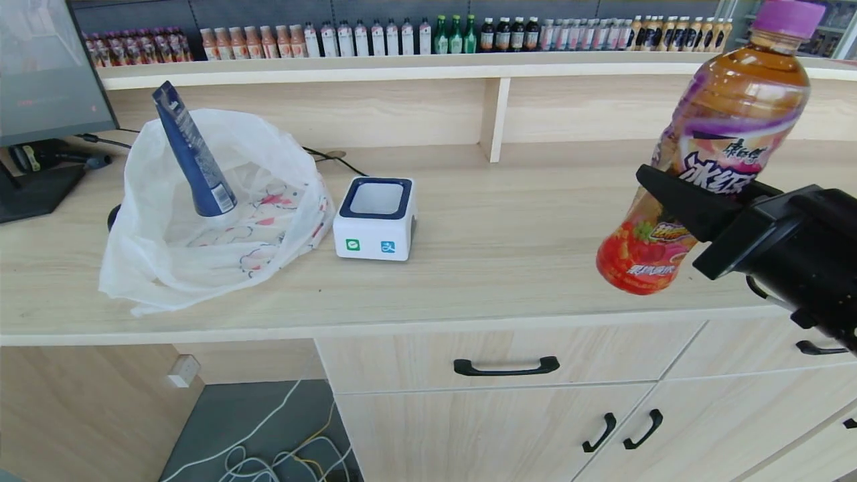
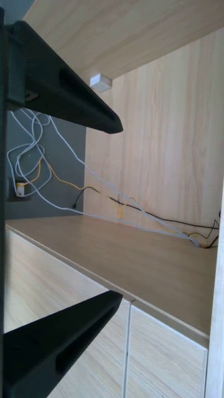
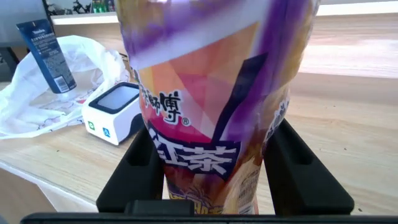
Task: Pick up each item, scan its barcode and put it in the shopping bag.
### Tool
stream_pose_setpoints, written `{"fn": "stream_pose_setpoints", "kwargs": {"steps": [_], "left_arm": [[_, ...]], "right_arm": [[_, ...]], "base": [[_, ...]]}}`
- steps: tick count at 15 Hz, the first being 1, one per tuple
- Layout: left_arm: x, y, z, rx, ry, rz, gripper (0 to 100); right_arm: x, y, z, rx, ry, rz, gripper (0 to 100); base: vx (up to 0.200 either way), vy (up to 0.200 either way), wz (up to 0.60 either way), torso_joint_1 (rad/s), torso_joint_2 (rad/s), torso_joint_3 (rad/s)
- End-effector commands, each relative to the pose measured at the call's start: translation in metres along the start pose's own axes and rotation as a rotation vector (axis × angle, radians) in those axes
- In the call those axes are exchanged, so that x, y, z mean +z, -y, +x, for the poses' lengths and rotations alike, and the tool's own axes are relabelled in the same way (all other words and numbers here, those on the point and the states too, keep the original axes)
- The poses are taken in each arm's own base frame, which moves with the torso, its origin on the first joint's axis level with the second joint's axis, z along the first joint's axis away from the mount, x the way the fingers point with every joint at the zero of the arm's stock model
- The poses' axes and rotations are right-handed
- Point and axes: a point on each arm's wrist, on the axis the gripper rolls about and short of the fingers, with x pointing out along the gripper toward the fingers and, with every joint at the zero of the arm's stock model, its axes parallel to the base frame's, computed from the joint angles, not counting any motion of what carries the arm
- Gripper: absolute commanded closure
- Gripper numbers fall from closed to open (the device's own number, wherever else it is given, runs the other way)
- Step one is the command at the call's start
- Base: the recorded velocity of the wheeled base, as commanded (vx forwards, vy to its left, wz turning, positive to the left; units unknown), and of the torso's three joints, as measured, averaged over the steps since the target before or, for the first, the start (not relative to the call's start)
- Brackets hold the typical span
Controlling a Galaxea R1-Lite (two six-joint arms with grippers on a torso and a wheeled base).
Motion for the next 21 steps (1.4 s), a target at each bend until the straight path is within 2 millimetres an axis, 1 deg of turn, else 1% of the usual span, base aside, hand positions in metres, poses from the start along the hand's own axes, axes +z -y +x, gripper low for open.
{"fn": "stream_pose_setpoints", "kwargs": {"steps": [1,11,16,21], "left_arm": [[0.0,0.0,0.0,0.001,0.0,0.0,0],[0.0,0.0,0.0,0.001,0.002,-0.001,0],[0.0,0.0,0.0,0.001,0.002,0.0,0],[0.0,0.0,0.0,0.001,0.002,0.0,0]], "right_arm": [[0.0,0.0,0.0,-0.001,-0.003,0.0,100],[0.0,0.0,0.0,-0.001,0.0,0.0,100],[-0.003,-0.001,0.007,-0.001,-0.007,0.001,100],[-0.003,-0.003,0.029,0.0,0.003,0.002,100]], "base": [[0.0,0.2,0.0,-0.012,0.0,0.002],[0.0,0.2,0.0,0.003,0.0,0.003],[0.0,0.0,0.0,0.0,0.0,0.0],[0.0,0.0,0.0,0.0,0.0,0.0]]}}
